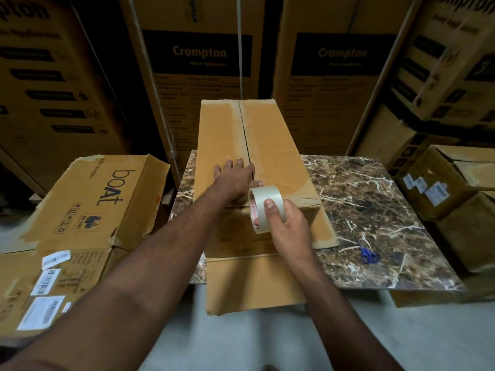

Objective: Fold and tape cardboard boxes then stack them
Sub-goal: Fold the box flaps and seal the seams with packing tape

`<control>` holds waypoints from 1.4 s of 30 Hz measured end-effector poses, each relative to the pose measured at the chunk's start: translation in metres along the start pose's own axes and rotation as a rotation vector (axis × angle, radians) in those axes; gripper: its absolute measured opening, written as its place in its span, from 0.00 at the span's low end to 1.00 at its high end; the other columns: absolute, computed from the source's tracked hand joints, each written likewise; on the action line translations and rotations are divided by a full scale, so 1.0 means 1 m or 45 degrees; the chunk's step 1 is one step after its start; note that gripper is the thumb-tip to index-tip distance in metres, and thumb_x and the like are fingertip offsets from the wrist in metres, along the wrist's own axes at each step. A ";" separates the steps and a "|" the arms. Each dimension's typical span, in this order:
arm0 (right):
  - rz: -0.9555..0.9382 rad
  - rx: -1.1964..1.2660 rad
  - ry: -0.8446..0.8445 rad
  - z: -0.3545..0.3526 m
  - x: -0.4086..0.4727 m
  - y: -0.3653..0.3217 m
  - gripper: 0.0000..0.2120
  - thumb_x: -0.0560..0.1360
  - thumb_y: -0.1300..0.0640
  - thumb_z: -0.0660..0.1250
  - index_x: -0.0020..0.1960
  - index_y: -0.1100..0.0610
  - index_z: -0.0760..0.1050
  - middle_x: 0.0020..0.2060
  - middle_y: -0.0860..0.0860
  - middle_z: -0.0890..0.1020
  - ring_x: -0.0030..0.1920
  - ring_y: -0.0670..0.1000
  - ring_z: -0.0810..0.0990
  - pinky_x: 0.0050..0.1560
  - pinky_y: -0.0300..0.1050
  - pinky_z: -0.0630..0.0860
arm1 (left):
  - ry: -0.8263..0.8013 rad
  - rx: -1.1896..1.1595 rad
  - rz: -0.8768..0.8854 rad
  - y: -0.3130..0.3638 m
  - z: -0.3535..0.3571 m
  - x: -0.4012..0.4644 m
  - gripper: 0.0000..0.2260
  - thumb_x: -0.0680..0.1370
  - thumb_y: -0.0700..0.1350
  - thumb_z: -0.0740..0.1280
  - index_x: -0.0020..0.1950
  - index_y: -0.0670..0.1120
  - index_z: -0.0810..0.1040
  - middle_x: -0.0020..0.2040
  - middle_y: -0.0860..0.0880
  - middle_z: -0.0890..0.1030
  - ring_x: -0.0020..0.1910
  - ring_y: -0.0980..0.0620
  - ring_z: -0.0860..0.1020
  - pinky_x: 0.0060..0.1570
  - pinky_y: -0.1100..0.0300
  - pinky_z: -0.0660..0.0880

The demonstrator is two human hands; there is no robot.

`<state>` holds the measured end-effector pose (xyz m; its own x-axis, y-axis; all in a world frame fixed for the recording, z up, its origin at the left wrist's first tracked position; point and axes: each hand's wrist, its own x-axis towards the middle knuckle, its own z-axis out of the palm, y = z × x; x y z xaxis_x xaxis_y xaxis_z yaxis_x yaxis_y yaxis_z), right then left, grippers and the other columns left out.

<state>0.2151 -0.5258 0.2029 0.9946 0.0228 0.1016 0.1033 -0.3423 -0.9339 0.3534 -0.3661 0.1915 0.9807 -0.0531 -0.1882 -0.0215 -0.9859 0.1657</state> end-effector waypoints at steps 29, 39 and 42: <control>0.274 0.057 0.044 0.035 -0.055 0.083 0.06 0.81 0.51 0.66 0.55 0.53 0.75 0.47 0.51 0.83 0.48 0.52 0.83 0.49 0.49 0.81 | 0.443 0.011 0.348 -0.001 0.016 -0.035 0.24 0.79 0.66 0.58 0.60 0.50 0.79 0.58 0.49 0.79 0.56 0.48 0.75 0.54 0.50 0.77; 0.213 0.012 -0.138 0.034 -0.057 0.095 0.13 0.80 0.49 0.68 0.62 0.53 0.76 0.50 0.47 0.82 0.50 0.47 0.81 0.47 0.43 0.77 | 0.120 0.293 0.370 0.013 0.032 -0.064 0.47 0.76 0.68 0.64 0.82 0.43 0.46 0.82 0.43 0.49 0.80 0.41 0.49 0.78 0.41 0.48; 0.186 -0.029 -0.202 0.033 -0.067 0.104 0.14 0.79 0.52 0.70 0.63 0.51 0.74 0.53 0.47 0.81 0.53 0.44 0.80 0.51 0.42 0.77 | 0.038 0.311 0.403 0.016 0.026 -0.065 0.46 0.77 0.65 0.64 0.82 0.47 0.41 0.82 0.45 0.43 0.81 0.43 0.44 0.78 0.40 0.44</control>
<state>0.1600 -0.5320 0.0882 0.9888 0.1181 -0.0910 -0.0405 -0.3742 -0.9265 0.2842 -0.3828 0.1815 0.9234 -0.3589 -0.1361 -0.3654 -0.9305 -0.0251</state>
